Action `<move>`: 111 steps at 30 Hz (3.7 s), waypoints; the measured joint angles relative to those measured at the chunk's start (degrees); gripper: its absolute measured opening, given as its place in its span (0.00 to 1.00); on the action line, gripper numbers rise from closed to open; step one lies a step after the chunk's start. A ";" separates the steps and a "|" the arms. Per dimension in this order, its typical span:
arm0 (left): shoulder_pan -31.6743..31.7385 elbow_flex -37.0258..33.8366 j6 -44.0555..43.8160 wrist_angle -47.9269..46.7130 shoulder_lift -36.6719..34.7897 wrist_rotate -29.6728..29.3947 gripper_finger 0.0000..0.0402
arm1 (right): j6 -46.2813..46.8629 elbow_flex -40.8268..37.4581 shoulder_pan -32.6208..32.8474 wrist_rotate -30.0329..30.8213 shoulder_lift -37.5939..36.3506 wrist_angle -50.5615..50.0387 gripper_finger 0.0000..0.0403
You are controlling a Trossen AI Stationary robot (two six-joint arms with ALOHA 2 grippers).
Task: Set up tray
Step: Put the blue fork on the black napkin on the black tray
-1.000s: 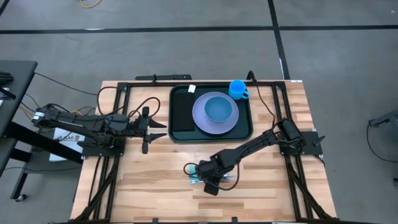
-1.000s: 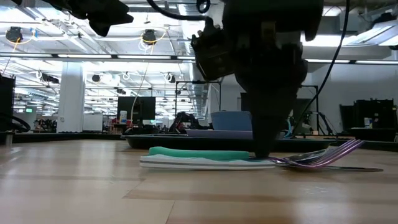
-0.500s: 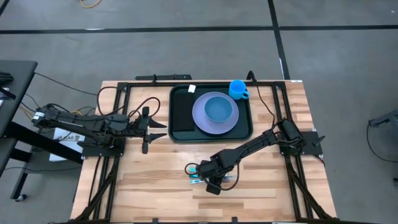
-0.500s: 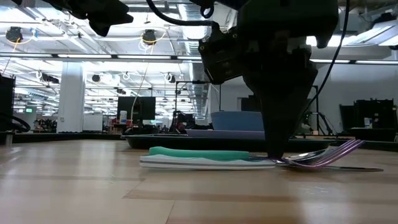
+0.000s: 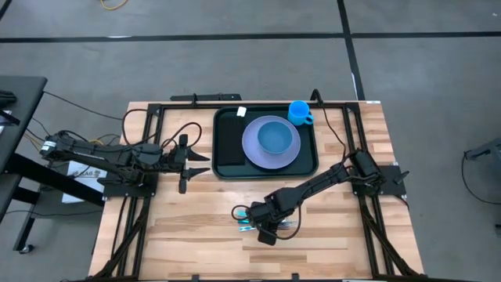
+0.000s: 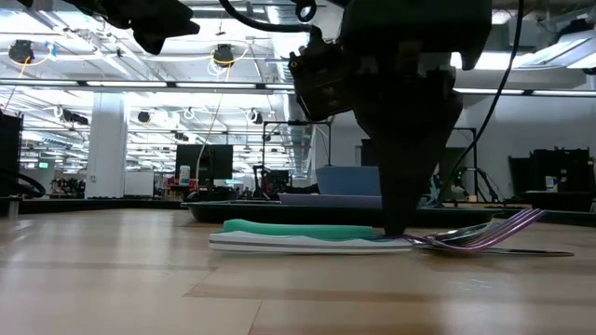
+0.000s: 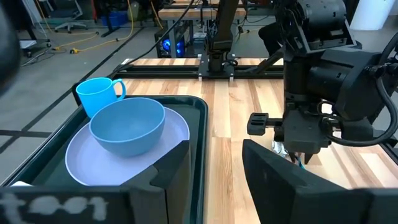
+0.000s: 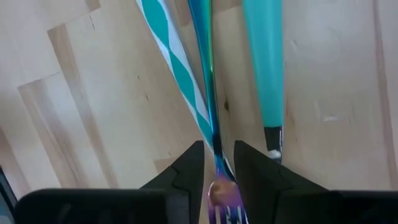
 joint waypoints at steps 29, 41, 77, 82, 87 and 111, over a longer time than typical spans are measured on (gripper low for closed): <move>0.00 0.00 -0.07 -0.17 0.00 0.04 0.34 | 0.31 -1.53 -0.58 -0.07 -0.04 -0.13 0.20; 0.00 0.00 -0.07 0.00 0.00 0.04 0.34 | 0.57 -1.76 -0.60 -0.61 -0.07 0.78 0.19; -0.01 0.00 -0.09 0.04 0.00 0.04 0.34 | 0.05 3.05 -0.64 -0.63 0.24 -5.56 0.00; -0.02 0.00 -0.08 0.05 -0.01 0.04 0.34 | -0.84 6.44 -0.62 -0.57 0.20 -9.61 0.00; -0.01 0.00 -0.08 0.04 -0.01 0.04 0.34 | -1.11 9.35 -0.62 0.57 0.19 -13.88 0.00; -0.01 0.00 -0.08 0.02 0.00 0.03 0.34 | -2.83 12.14 -0.62 1.50 0.06 -16.95 0.00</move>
